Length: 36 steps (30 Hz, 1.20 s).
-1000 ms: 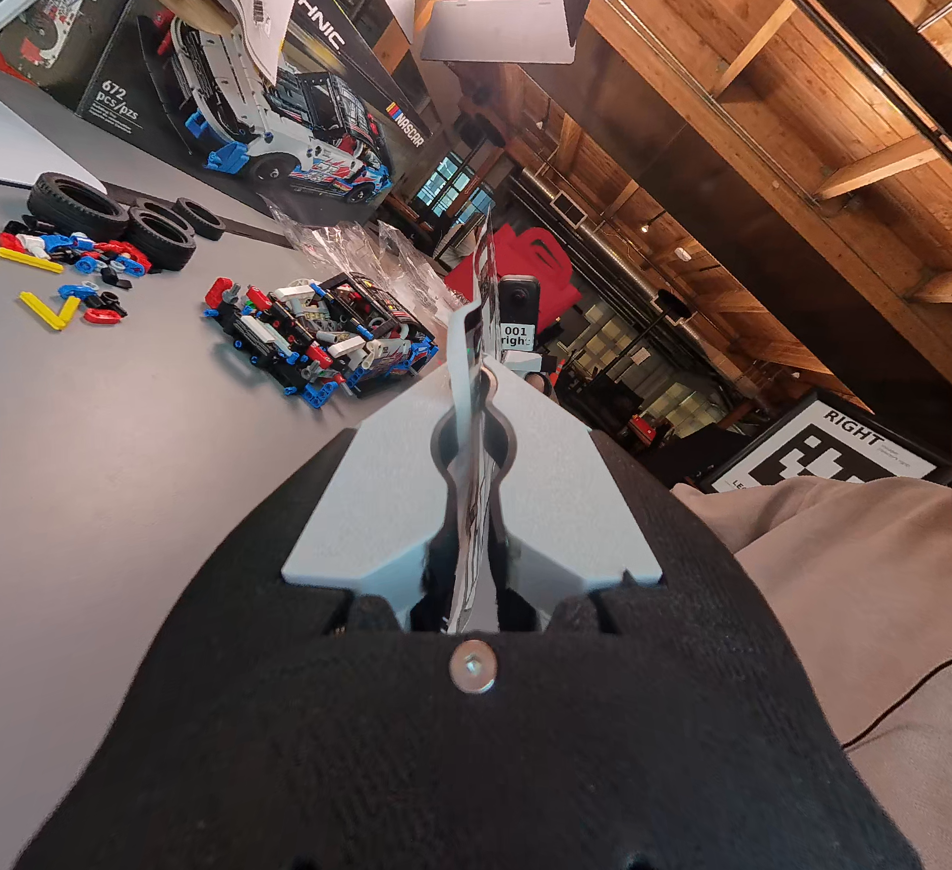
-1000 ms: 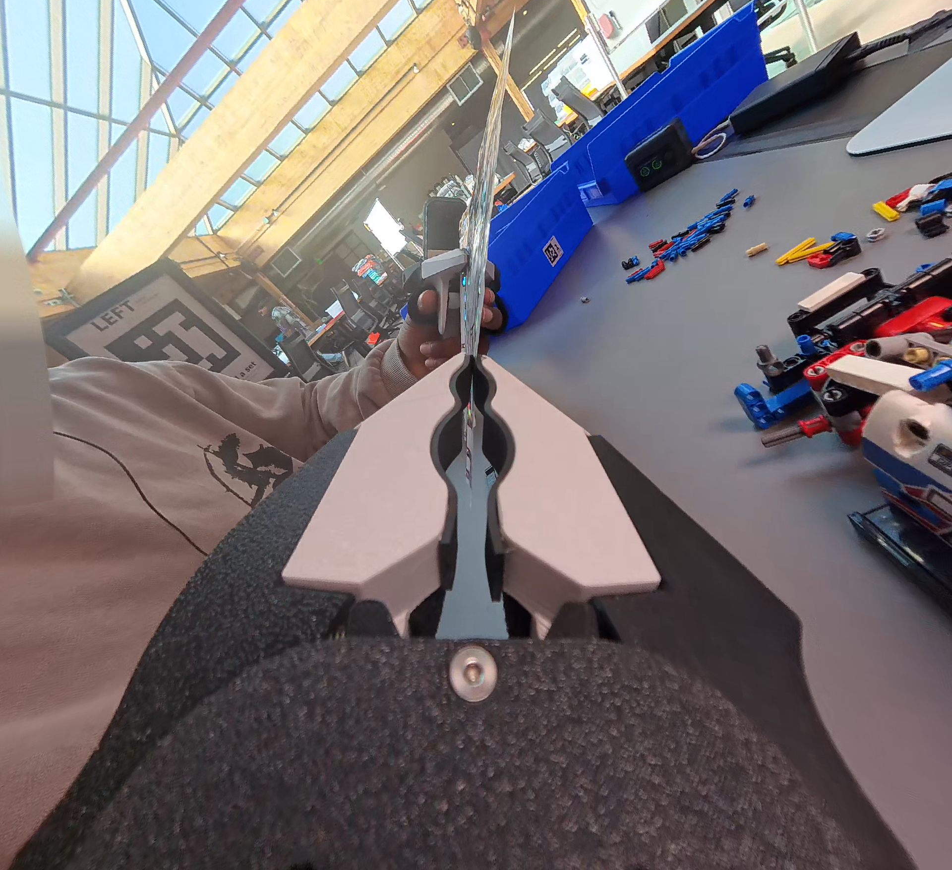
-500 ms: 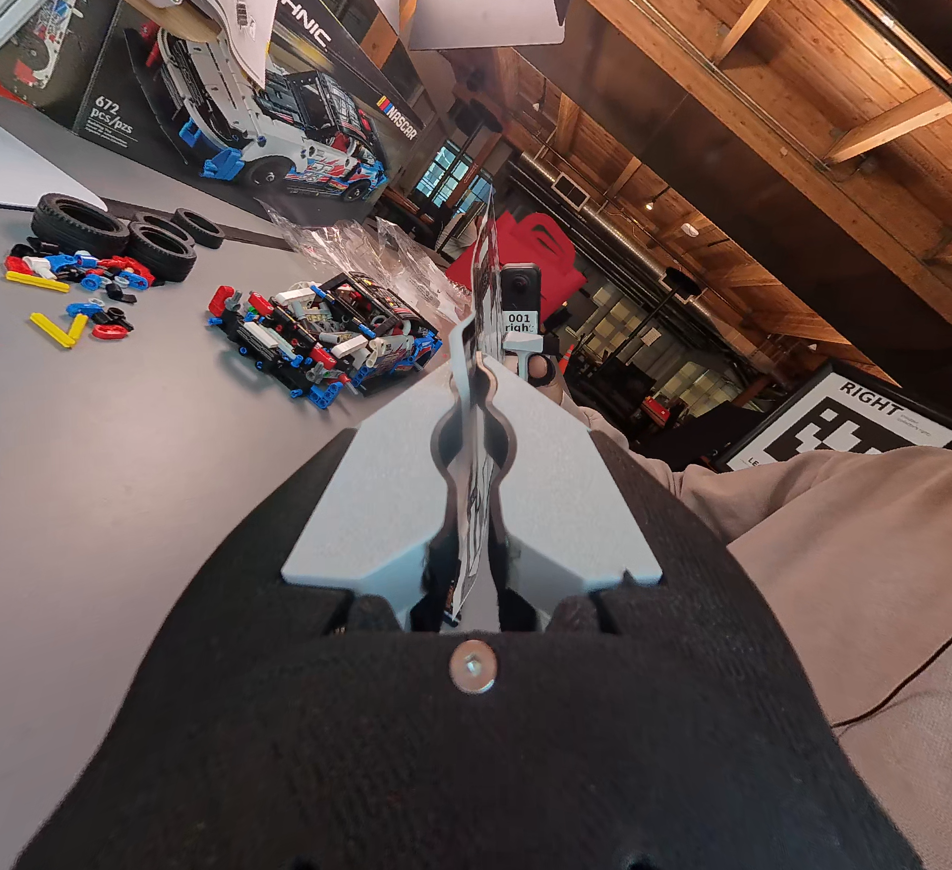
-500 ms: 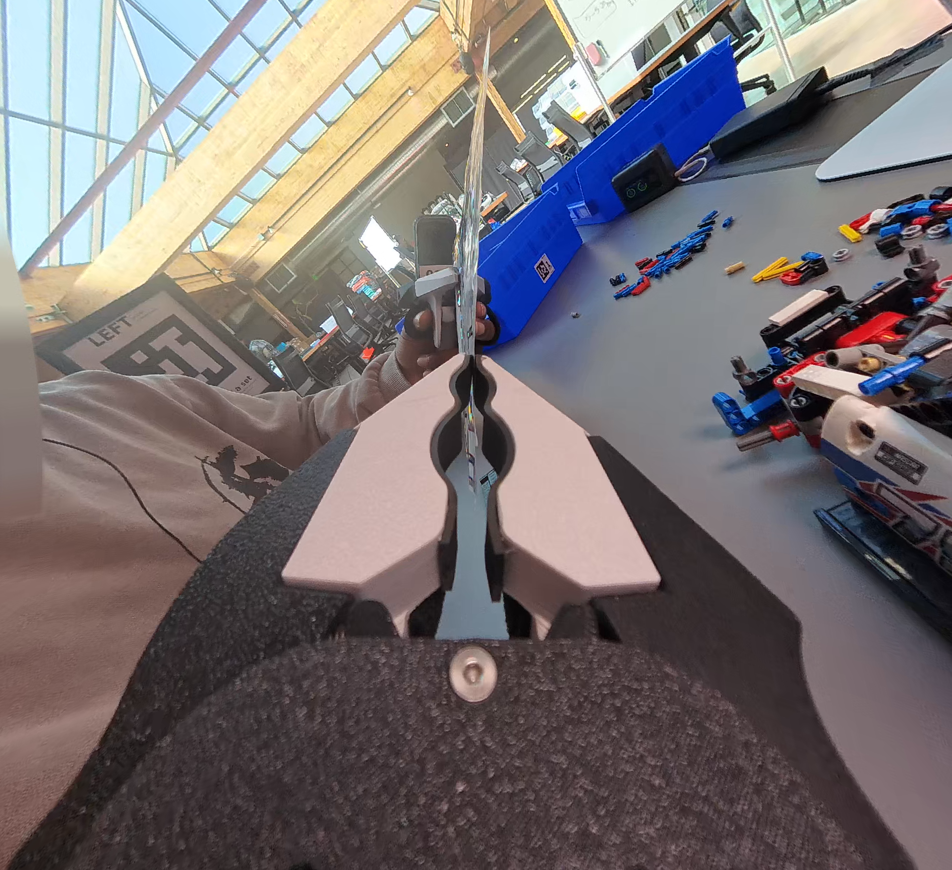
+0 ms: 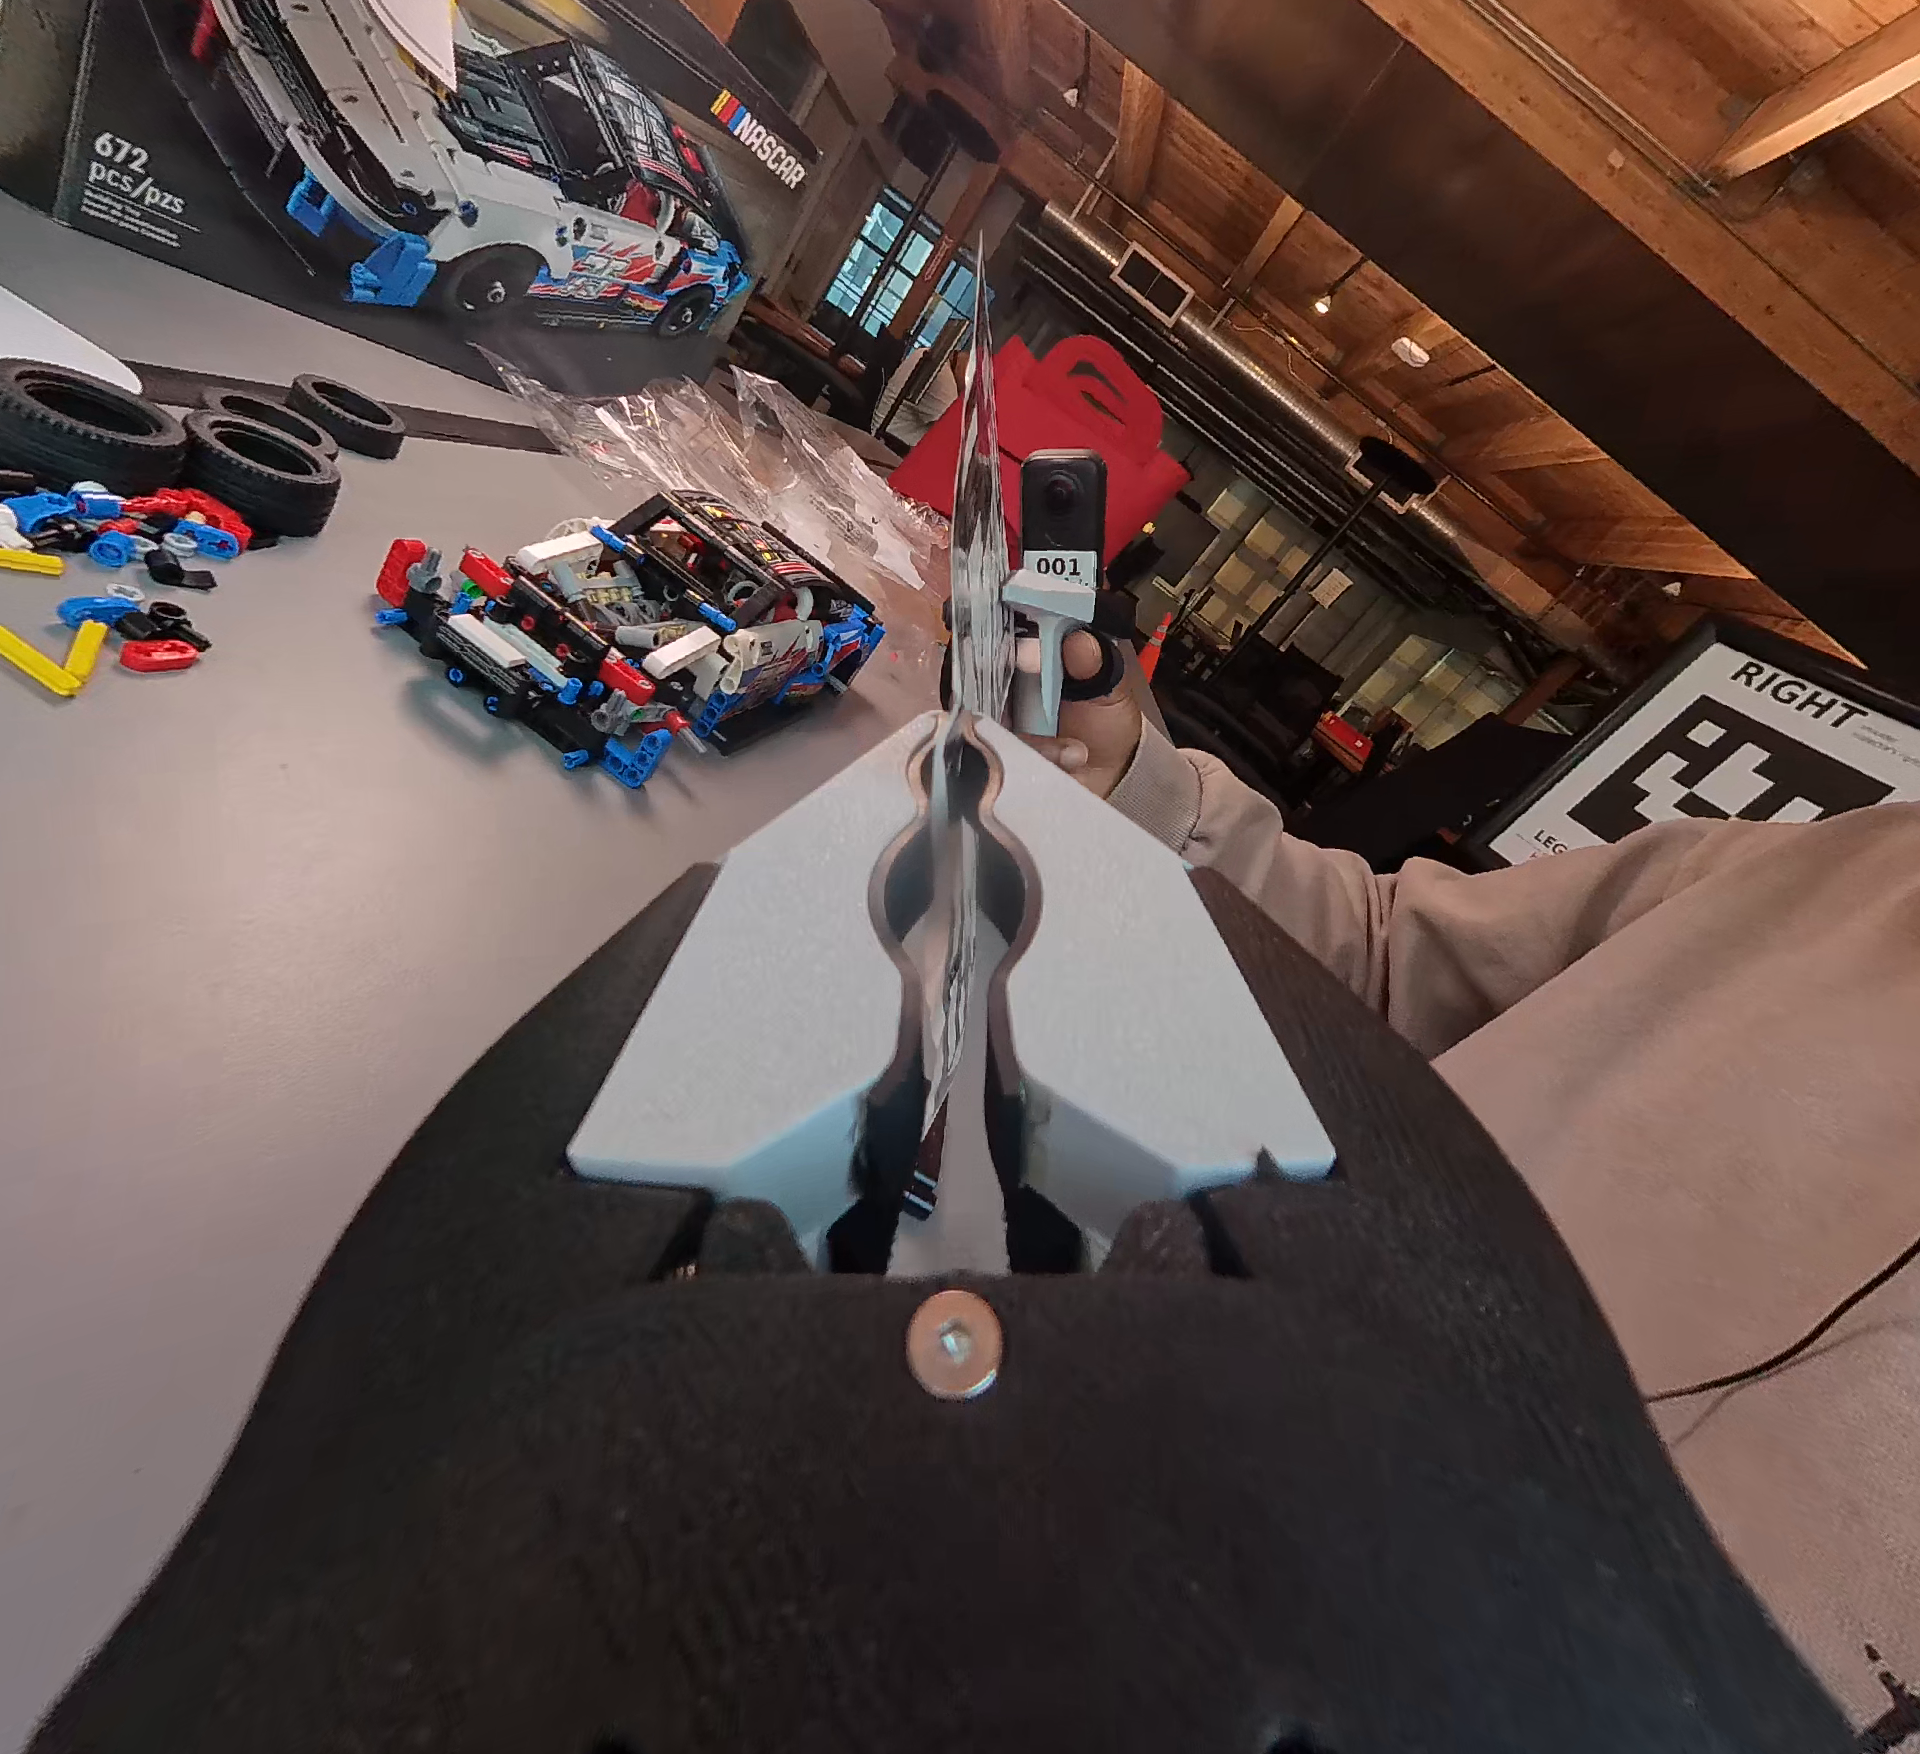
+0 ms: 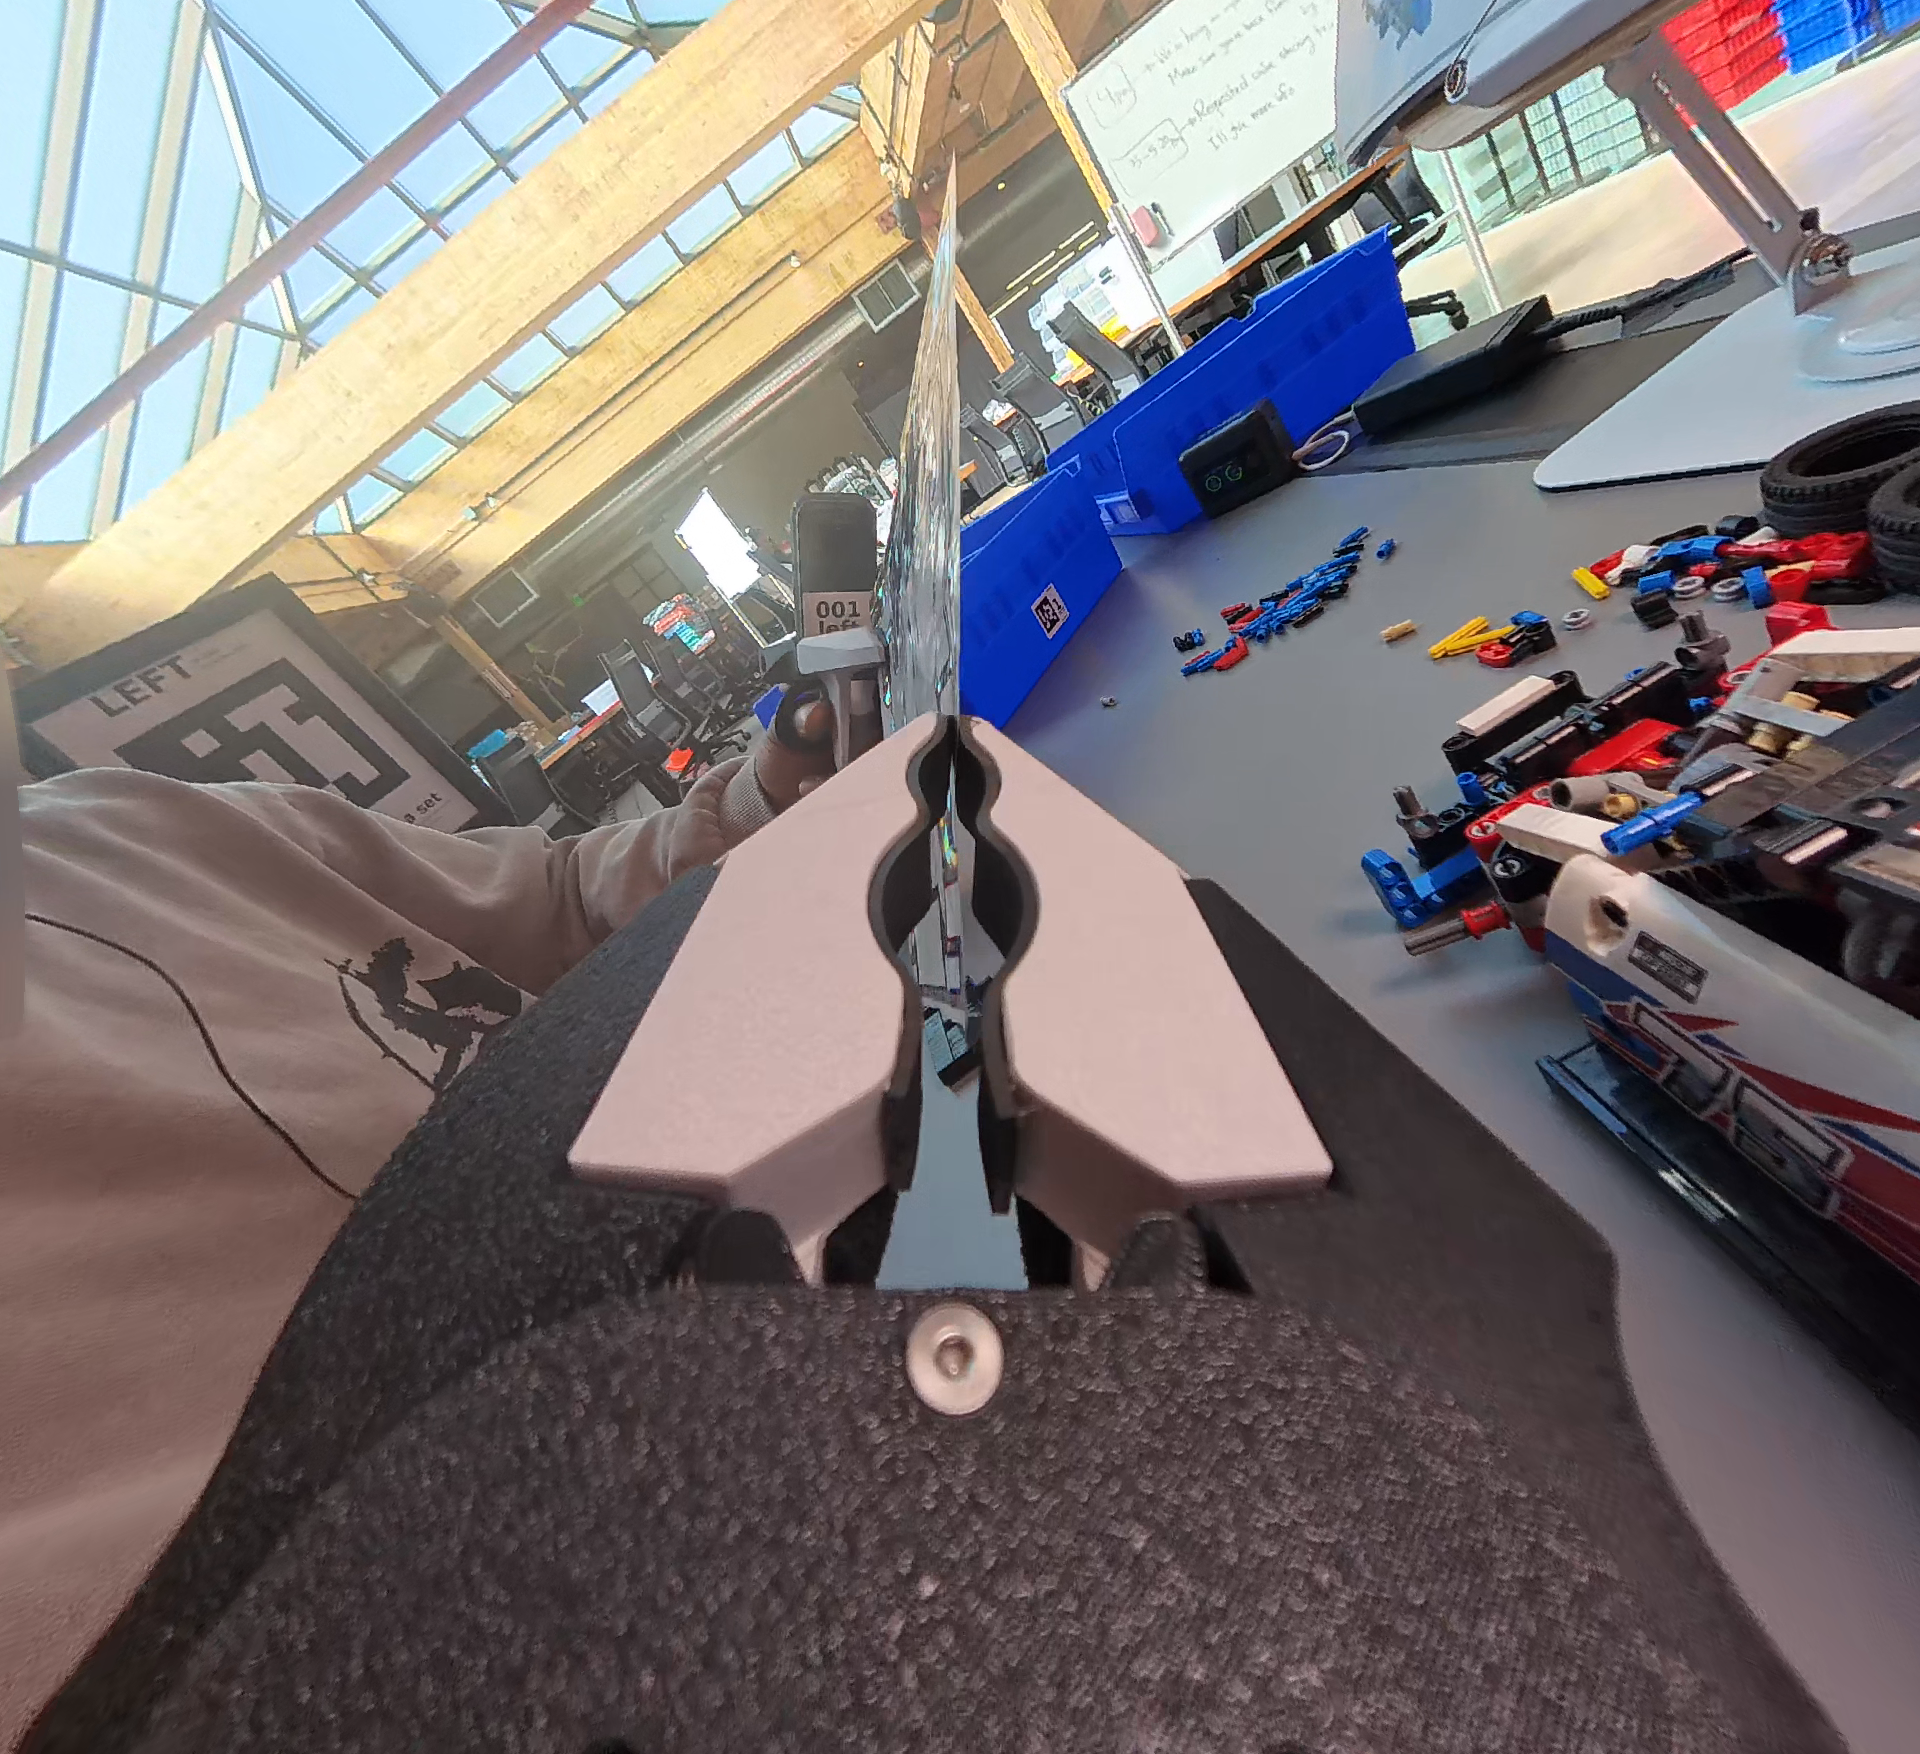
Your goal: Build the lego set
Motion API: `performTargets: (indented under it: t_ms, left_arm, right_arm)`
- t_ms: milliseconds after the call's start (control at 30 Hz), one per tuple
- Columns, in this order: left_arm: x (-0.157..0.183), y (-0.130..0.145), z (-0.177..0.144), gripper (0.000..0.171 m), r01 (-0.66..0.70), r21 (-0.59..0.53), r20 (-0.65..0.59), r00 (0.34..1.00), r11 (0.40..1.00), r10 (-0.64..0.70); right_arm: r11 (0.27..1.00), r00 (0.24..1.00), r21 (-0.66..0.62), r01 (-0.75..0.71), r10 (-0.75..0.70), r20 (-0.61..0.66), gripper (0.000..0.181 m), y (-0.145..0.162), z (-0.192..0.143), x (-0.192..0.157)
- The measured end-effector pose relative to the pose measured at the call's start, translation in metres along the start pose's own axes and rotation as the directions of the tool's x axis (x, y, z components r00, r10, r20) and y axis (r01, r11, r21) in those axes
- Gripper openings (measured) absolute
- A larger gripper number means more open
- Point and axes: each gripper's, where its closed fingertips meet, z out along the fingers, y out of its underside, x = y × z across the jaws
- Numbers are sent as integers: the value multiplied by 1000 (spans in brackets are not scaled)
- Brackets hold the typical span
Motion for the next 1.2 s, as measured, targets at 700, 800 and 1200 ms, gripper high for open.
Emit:
performTargets:
  t_ms: [700,800,1200]
  left_arm:
    - [67,43,-14,29,-184,-326,-374,926,927,52]
    - [72,38,-22,38,-132,-331,-407,913,934,-15]
    - [63,41,-30,36,-93,-377,-391,918,922,-67]
  right_arm:
    - [971,979,-128,-202,200,-22,0,18,2,-3]
    - [967,981,-165,-193,194,-7,0,24,4,-8]
    - [957,982,-230,-177,186,17,0,36,7,-12]
